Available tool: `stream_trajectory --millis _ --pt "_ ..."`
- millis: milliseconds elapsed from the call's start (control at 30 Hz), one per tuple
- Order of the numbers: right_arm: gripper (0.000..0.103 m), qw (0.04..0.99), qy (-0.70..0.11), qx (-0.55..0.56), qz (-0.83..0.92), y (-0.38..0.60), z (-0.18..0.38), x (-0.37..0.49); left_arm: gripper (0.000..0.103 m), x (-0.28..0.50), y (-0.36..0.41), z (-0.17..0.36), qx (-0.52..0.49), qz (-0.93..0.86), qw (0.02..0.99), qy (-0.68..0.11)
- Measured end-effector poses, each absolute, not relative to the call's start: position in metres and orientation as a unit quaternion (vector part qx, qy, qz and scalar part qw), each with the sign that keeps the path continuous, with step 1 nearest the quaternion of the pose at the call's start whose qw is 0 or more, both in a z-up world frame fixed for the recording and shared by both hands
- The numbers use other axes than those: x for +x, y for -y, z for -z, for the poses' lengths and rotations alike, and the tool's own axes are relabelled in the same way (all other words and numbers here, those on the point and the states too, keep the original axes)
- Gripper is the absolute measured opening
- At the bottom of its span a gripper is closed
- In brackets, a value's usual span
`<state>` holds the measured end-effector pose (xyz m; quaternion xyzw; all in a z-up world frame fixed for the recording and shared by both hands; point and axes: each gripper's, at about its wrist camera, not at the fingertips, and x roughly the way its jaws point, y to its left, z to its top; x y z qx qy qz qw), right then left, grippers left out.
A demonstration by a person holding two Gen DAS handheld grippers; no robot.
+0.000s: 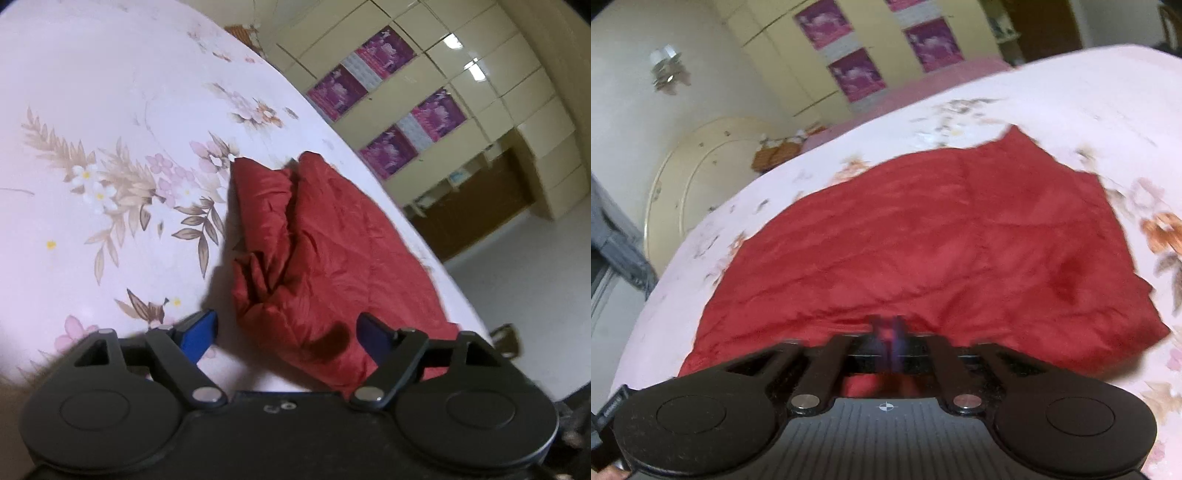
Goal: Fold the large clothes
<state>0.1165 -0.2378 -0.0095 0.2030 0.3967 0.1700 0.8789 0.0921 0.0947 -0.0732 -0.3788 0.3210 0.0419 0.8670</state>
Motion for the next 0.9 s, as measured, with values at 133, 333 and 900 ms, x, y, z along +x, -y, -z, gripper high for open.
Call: stream_trajectory --millis 133,333,900 --pt "0.048 0.877 -0.405 0.16 -0.202 0.217 0.012 0.132 0.078 0.109 -0.089 0.072 -0.376 -0.073 0.87 -0.311" --pt "0.018 0.867 -0.442 0.157 -0.168 0.212 0.034 0.169 0.074 0.116 -0.089 0.07 -0.387 -0.093 0.866 -0.303" --pt "0.018 0.863 -0.416 0.13 -0.256 0.199 0.007 0.143 0.047 0.111 -0.084 0.07 -0.384 -0.1 0.87 -0.291"
